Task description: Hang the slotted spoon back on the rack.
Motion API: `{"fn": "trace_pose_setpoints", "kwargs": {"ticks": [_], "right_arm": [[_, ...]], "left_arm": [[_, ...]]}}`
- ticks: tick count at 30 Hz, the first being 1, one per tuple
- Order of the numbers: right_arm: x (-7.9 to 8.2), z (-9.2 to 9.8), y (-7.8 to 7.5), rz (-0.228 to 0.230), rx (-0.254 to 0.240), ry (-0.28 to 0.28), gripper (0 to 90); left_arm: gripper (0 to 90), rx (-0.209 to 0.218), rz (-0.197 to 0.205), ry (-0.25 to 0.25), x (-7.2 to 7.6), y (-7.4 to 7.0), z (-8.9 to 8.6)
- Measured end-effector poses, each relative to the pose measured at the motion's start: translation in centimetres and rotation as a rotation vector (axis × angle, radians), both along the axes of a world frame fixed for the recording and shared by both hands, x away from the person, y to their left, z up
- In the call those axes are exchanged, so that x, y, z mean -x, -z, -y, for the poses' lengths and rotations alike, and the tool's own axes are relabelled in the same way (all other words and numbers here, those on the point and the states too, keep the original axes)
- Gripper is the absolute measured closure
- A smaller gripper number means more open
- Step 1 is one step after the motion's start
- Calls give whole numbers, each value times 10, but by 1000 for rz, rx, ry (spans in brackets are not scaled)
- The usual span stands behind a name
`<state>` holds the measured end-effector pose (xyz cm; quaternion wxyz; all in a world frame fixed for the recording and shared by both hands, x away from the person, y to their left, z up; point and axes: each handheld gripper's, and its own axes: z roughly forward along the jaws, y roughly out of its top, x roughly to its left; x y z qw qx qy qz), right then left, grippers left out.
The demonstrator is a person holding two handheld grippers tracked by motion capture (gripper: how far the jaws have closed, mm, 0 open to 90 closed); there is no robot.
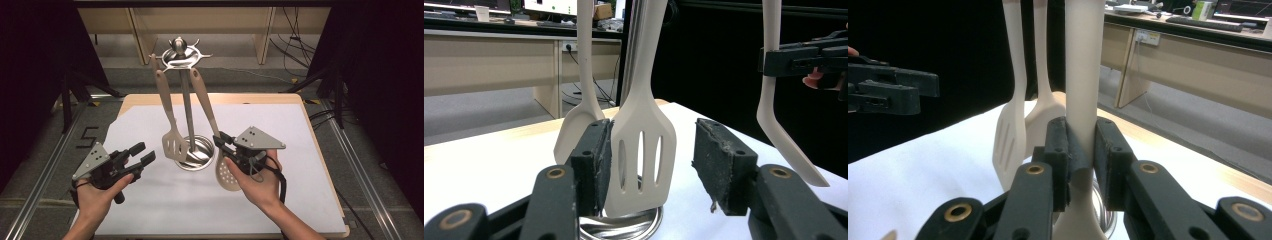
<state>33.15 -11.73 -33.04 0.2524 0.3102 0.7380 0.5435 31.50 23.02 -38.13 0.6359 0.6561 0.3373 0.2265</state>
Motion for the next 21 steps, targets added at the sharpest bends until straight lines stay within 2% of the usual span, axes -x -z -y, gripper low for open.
{"fn": "trace_pose_setpoints", "kwargs": {"ticks": [2, 9, 10, 12, 13, 15, 17, 18, 19, 21], "right_arm": [[-2, -1, 1, 6, -7, -17, 782], [1, 2, -3, 14, -2, -5, 779], [1, 4, -4, 37, 7, -8, 782], [2, 5, -4, 25, -2, 1, 786], [1, 7, -4, 45, 10, -1, 787], [2, 7, -3, 30, -12, -2, 789], [2, 10, -3, 46, -2, 11, 789], [3, 11, -3, 32, -7, 9, 789], [2, 13, -3, 53, 5, 20, 788], [3, 15, -2, 42, 3, 24, 782]], "left_arm": [[486, 0, -1, 0, 0, 0, 0], [486, -2, -1, -1, 0, 0, 0], [486, -3, -1, -2, 0, 0, 0], [486, -2, 1, -3, 0, 0, 0], [486, -3, 1, -3, 0, 0, 0], [486, 1, 2, -6, 1, 0, 0], [486, 3, 3, -6, 0, 0, 0], [486, 5, 1, -8, 1, 0, 0], [486, 6, 2, -8, 1, 1, 0], [486, 6, 6, -8, 1, 1, -1]]}}
